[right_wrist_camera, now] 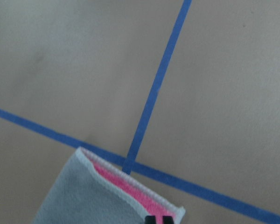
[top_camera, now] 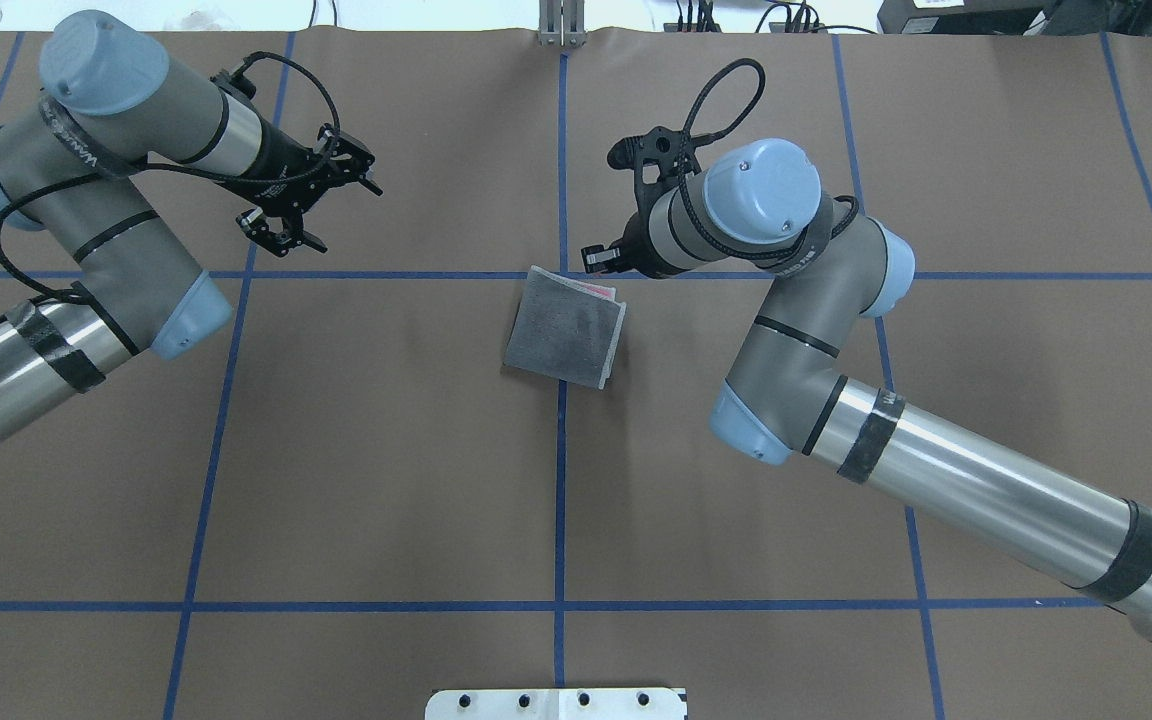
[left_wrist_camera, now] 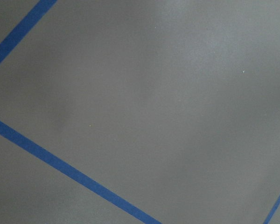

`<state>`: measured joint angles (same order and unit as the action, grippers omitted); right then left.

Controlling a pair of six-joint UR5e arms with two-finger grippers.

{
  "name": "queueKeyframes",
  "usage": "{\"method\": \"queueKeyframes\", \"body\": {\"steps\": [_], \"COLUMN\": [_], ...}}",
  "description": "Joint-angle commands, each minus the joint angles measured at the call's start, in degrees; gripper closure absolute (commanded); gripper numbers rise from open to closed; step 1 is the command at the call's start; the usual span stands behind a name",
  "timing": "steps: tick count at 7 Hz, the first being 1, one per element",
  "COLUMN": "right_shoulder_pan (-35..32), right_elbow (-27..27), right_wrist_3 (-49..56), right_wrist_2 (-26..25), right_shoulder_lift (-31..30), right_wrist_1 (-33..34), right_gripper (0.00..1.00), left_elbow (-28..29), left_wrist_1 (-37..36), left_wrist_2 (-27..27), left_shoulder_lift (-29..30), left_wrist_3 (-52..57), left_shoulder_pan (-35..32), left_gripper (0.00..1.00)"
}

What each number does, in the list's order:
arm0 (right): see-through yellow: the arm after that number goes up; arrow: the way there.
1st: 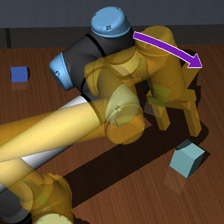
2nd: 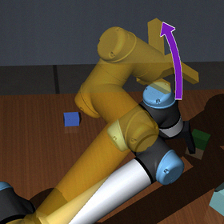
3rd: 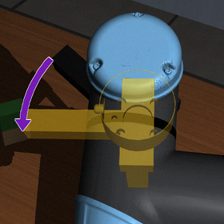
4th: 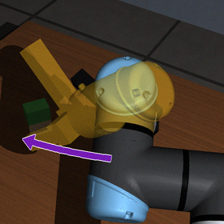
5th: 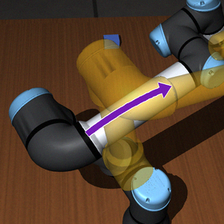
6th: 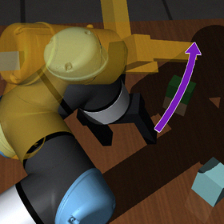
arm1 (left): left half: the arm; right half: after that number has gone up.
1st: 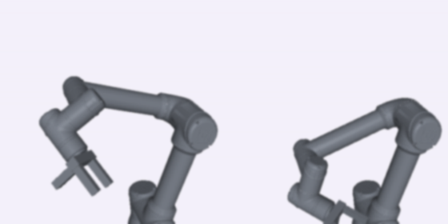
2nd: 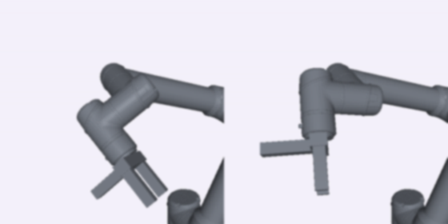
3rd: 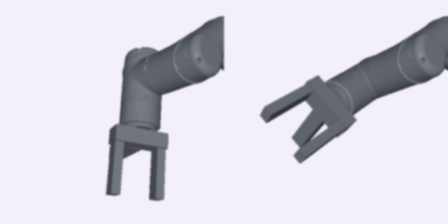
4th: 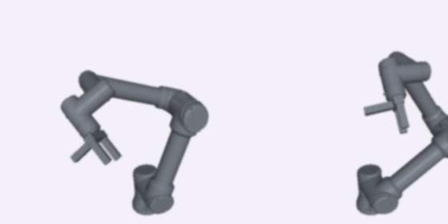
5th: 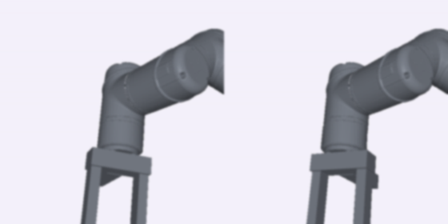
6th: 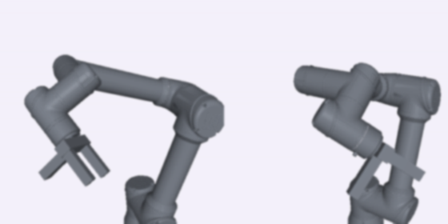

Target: Fold towel twice with both arms

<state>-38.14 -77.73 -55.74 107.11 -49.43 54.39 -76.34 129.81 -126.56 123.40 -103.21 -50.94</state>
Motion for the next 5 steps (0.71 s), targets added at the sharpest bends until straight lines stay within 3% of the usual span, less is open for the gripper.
{"method": "queueKeyframes", "body": {"steps": [1, 3, 4, 5], "right_shoulder_pan": [-3.68, -9.72, -14.20, -17.98], "right_elbow": [0.13, 0.04, 0.04, -0.13], "right_wrist_3": [-0.34, 6.90, 13.22, 21.90], "right_wrist_2": [2.48, 7.91, 10.72, 13.27], "right_shoulder_lift": [0.39, 0.04, -0.75, -1.71], "right_wrist_1": [1.50, 8.14, 13.32, 19.46], "right_gripper": [0.01, 0.01, 0.01, 0.00], "left_elbow": [-0.21, -0.83, -0.74, -0.74], "left_wrist_1": [0.09, -0.08, -0.35, -0.70], "left_wrist_2": [0.00, -0.35, -1.92, -2.80], "left_shoulder_lift": [0.09, -0.09, -2.00, -5.42], "left_wrist_3": [0.11, 2.11, 9.53, 23.96], "left_shoulder_pan": [-0.21, -2.39, -5.89, -9.67], "left_gripper": [0.00, 0.00, 0.00, 0.00]}}
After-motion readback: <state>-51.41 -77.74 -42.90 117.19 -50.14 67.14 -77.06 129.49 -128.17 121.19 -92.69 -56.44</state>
